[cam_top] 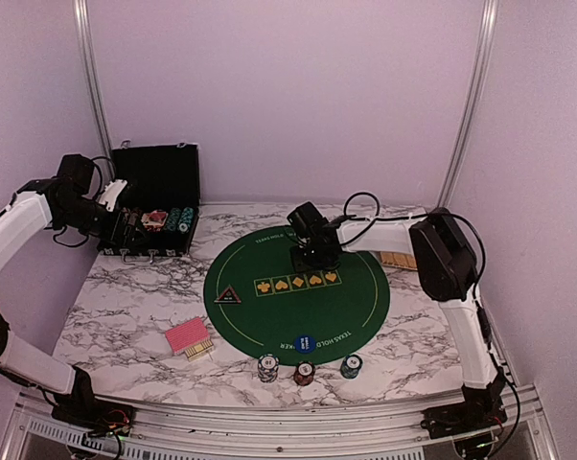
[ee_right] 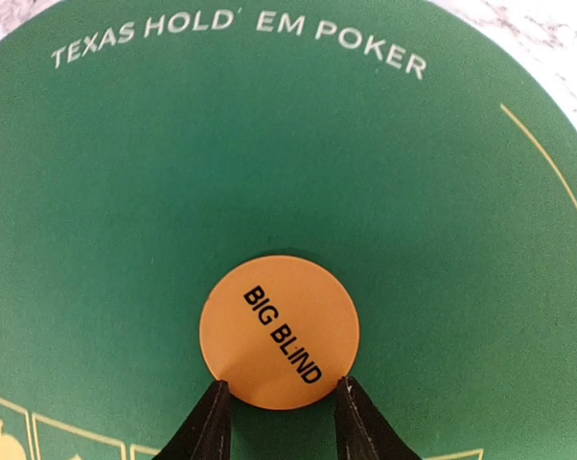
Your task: Distribute texas hold em gaming equipment
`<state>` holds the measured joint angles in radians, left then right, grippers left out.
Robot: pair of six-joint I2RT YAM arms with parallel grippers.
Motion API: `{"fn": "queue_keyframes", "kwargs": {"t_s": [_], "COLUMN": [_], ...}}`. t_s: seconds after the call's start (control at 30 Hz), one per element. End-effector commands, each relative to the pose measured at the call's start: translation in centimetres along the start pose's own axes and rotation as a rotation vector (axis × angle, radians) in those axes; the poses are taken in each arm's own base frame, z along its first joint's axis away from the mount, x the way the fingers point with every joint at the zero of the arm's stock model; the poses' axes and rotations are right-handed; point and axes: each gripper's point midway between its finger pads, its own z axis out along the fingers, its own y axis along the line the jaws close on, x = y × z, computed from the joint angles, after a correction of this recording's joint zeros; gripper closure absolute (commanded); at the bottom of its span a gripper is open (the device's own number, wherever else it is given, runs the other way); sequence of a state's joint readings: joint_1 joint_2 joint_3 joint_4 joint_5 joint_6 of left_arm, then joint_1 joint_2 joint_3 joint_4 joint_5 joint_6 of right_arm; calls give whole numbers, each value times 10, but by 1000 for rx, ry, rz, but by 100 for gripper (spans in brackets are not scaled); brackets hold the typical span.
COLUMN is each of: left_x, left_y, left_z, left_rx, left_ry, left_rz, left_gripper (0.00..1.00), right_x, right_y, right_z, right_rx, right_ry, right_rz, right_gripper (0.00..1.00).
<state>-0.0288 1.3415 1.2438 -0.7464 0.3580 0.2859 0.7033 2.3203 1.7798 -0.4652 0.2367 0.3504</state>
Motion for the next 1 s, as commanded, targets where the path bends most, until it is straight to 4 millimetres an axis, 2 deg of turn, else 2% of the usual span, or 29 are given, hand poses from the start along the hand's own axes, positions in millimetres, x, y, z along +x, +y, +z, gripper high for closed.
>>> {"fn": "queue_keyframes", "kwargs": {"t_s": [0.0, 0.2, 0.33, 0.53, 0.63, 0.67, 0.77, 0.83, 0.97], "left_x": [-2, -1, -1, -1, -1, -1, -2, -2, -3], "left_y": [-1, 0, 0, 1, 0, -1, 0, 0, -1], "left_z": [-9, -8, -8, -8, -9, -9, -10, -11, -11], "left_rx": [-5, -8, -8, -13, -11, -10, -14, -14, -7], "left_ry": [-4, 2, 4, 7, 6, 5, 6, 4, 1], "left_rz": [17, 18, 19, 18, 20, 21, 18, 20, 20], "left_gripper": [1, 1, 1, 1, 1, 1, 1, 1, 1], "right_x": [-26, -47, -57, -73, -73, -78, -68, -51, 18], "right_y": [-12, -17, -20, -24, -19, -15, -1, 14, 45], "right_z": [13, 30, 33, 18, 0, -16, -46, -67, -95], "right_rx": [51, 47, 37, 40, 16, 1, -35, -79, -182], "right_ry": [-49, -65, -79, -107, -116, -138, -143, -128, -25], "right_rz": [82, 111, 117, 96, 64, 50, -9, -60, -184], "right_gripper": [63, 63, 63, 61, 52, 47, 35, 29, 20]}}
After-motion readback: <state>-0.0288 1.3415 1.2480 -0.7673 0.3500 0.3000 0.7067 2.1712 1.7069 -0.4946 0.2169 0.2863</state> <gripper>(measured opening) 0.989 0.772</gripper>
